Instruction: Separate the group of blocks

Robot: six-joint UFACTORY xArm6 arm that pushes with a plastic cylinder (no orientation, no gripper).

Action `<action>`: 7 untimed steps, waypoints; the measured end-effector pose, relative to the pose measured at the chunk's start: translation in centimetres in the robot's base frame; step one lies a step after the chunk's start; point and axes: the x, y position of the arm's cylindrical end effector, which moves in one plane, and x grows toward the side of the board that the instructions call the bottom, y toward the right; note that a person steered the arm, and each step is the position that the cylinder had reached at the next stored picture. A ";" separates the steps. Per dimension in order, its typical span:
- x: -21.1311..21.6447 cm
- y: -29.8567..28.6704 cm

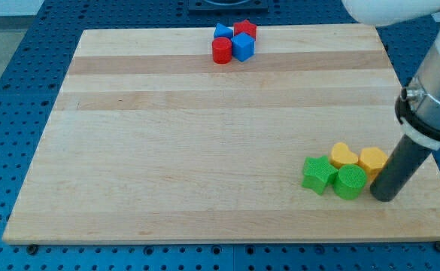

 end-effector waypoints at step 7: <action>-1.7 -7.6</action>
